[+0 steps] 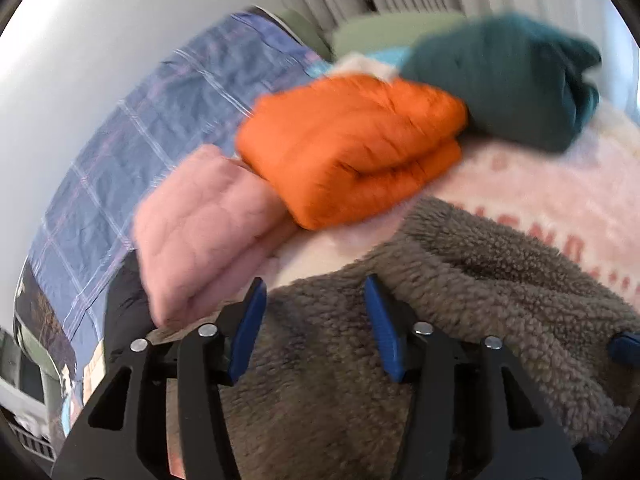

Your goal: Fold large clothes

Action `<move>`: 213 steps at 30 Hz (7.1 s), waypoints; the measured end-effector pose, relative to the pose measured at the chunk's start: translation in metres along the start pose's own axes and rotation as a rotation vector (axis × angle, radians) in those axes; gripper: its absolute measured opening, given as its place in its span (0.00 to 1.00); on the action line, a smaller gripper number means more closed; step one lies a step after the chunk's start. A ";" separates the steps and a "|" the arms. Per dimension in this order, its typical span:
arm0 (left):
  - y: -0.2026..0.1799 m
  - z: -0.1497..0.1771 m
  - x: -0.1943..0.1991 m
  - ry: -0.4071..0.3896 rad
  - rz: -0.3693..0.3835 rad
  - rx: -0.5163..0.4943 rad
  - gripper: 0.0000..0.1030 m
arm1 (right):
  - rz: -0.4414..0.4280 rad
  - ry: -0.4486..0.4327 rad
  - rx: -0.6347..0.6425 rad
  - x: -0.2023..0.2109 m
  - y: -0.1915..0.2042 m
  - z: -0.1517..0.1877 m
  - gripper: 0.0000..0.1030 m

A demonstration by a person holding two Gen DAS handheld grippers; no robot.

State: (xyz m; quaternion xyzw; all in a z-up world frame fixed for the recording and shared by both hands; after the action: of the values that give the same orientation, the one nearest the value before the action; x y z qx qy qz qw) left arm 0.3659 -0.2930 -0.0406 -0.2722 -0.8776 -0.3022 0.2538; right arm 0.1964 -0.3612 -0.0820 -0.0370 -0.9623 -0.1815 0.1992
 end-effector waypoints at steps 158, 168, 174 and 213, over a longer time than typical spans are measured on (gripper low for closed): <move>0.159 0.106 0.072 -0.318 0.480 0.885 0.40 | -0.427 -0.005 -0.265 0.102 0.017 -0.023 0.51; 0.239 0.145 0.215 -0.498 0.274 0.912 0.38 | -0.653 -0.053 -0.145 0.120 0.111 -0.064 0.51; 0.322 0.203 0.277 -0.506 0.046 0.965 0.38 | -0.862 0.048 -0.151 0.050 0.196 -0.070 0.51; 0.497 0.379 0.021 -0.002 -0.533 0.919 0.43 | -0.253 0.193 0.261 -0.382 0.431 0.050 0.63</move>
State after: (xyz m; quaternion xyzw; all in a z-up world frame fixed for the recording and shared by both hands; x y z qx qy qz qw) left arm 0.5581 0.2994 -0.0943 0.0992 -0.9585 0.0597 0.2606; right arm 0.5900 0.0587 -0.1324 0.1281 -0.9510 -0.0815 0.2692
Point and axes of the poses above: each gripper's, at about its wrist camera, not at the fingertips, and x roughly against the way its jaws point, y to its left, z to its underside, the point moved 5 cm from there along -x, roughly the way its jaws point, and after that the axes turned 8 degrees about -y, right-handed, at the moved point
